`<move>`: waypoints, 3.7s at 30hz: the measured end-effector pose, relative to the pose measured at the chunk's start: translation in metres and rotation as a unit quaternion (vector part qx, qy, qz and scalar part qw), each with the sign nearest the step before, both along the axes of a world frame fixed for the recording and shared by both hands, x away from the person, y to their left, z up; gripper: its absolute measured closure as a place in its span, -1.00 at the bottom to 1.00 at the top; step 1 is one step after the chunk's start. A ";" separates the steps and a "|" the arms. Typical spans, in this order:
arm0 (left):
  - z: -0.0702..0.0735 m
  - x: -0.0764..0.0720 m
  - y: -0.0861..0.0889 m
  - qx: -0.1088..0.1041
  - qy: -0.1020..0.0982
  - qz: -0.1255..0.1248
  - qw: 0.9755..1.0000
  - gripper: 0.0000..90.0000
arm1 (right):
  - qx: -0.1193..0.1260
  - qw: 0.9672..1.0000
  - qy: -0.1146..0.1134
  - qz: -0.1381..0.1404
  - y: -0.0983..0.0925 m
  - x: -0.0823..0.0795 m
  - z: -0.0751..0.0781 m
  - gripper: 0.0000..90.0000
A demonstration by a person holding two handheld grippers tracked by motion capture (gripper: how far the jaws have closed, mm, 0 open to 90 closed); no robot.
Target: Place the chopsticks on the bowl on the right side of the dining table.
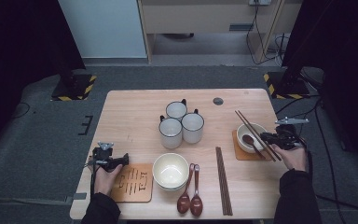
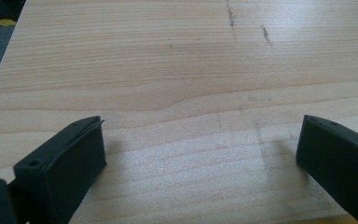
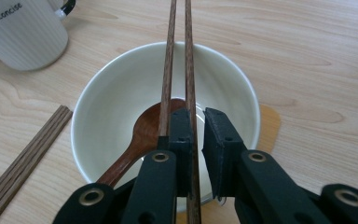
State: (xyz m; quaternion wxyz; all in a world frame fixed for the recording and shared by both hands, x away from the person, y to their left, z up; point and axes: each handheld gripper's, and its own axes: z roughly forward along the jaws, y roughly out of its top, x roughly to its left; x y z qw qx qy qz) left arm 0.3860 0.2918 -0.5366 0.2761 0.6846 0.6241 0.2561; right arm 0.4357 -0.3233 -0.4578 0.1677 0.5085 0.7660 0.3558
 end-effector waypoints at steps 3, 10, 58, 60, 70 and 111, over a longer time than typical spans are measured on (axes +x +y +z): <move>0.000 0.000 0.000 0.000 0.000 0.000 1.000 -0.99 | -0.005 1.000 0.000 0.001 0.001 0.000 -0.001 0.88; 0.000 0.000 0.000 0.000 0.000 0.000 1.000 -0.99 | 0.001 1.000 -0.003 0.004 0.003 0.002 -0.002 0.88; 0.000 0.000 0.000 0.000 0.000 0.000 1.000 -0.99 | -0.021 0.999 -0.023 0.035 0.015 0.001 0.000 0.50; 0.000 0.000 0.000 0.000 0.000 0.000 1.000 -0.99 | -0.023 0.999 -0.022 0.035 0.015 0.001 0.000 0.51; 0.000 0.000 0.000 0.000 0.000 0.000 1.000 -0.99 | -0.032 0.999 -0.012 0.040 0.014 0.001 -0.003 0.68; 0.000 0.000 0.000 0.000 0.000 0.000 1.000 -0.99 | -0.010 0.998 -0.047 0.039 0.011 -0.015 0.014 0.65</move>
